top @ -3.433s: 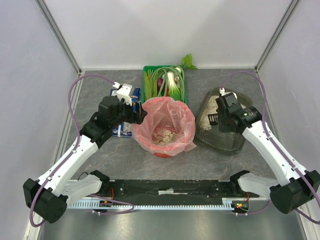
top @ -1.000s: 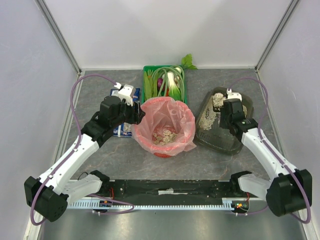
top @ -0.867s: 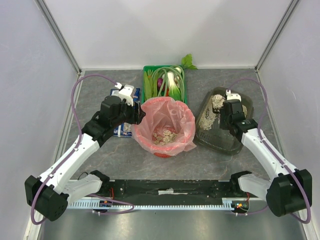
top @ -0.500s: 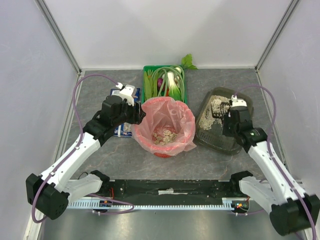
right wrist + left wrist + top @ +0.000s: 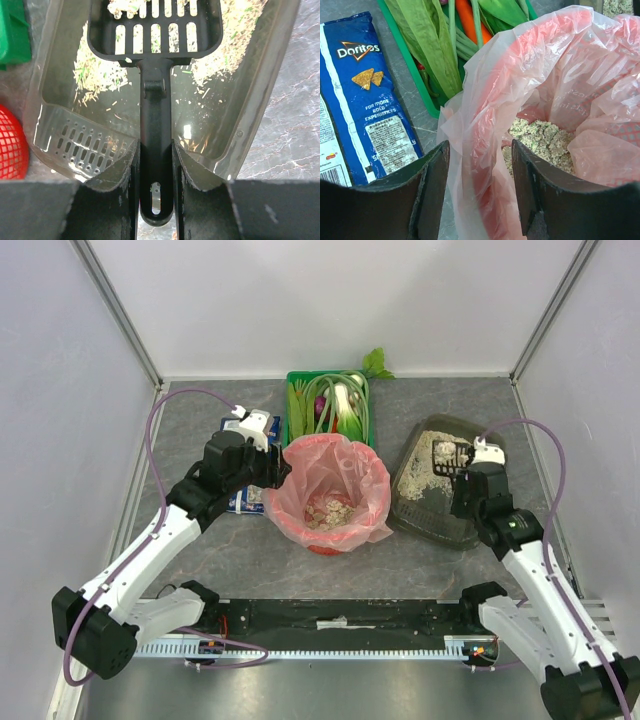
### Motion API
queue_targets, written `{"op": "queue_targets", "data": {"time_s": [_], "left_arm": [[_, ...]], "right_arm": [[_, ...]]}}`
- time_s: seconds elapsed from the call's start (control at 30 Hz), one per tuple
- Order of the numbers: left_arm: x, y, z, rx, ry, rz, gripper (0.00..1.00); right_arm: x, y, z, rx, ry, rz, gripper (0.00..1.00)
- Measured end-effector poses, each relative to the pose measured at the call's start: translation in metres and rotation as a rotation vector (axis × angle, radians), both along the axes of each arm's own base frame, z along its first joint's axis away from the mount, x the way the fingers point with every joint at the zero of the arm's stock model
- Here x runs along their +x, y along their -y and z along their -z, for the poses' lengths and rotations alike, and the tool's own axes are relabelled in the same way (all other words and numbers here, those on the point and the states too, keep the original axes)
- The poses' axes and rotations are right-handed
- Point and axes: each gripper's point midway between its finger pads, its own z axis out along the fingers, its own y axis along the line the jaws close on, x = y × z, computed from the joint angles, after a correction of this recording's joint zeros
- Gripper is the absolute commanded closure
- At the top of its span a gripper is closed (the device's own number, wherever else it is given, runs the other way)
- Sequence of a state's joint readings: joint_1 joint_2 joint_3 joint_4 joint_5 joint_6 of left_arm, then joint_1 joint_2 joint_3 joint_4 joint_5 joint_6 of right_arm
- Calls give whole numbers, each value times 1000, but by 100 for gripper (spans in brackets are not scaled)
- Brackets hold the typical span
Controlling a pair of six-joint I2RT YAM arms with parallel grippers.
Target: Clean the litter box
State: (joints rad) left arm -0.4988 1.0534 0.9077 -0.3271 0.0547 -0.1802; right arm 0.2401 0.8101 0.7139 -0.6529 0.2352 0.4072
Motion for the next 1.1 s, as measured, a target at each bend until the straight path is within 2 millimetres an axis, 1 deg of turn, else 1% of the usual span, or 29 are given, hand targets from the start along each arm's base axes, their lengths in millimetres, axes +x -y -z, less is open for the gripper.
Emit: {"op": "queue_targets", "data": {"time_s": [0.1,0.27,0.43,0.5,0.57,0.67,0.73,0.8,0.93,1.0,1.03,1.1], "left_arm": [[0,0,0,0,0,1,41],[0,0,0,-1,-1,2,41],[0,0,0,-1,-1,3,41],[0,0,0,-1,-1,2,41],[0,0,0,-1,-1,2,41],[1,1,2,3,-7,1,41],[1,1,5,5,-13,3,41],[1,2,7,7,-22,8,41],[1,2,7,7,-21,6,41],[2,2,7,9,-21,4,41],[2,2,7,9,-21,4,41],[1,2,7,7,-21,7,40]], "right_arm": [[0,4,-6,8,29,35,100],[-7,-2,4,56,-26,59,100],[-6,0,1,78,2,96,100],[-5,-3,3,92,-12,94,100],[-7,-10,8,130,-37,86,100],[-12,-15,12,175,-21,89,100],[-13,-11,8,177,7,109,100],[-9,-9,4,178,35,122,100],[-8,-14,10,184,-4,110,100],[-11,-8,16,147,-30,125,100],[-12,-2,16,120,-31,140,100],[-12,3,11,97,-21,153,100]]}}
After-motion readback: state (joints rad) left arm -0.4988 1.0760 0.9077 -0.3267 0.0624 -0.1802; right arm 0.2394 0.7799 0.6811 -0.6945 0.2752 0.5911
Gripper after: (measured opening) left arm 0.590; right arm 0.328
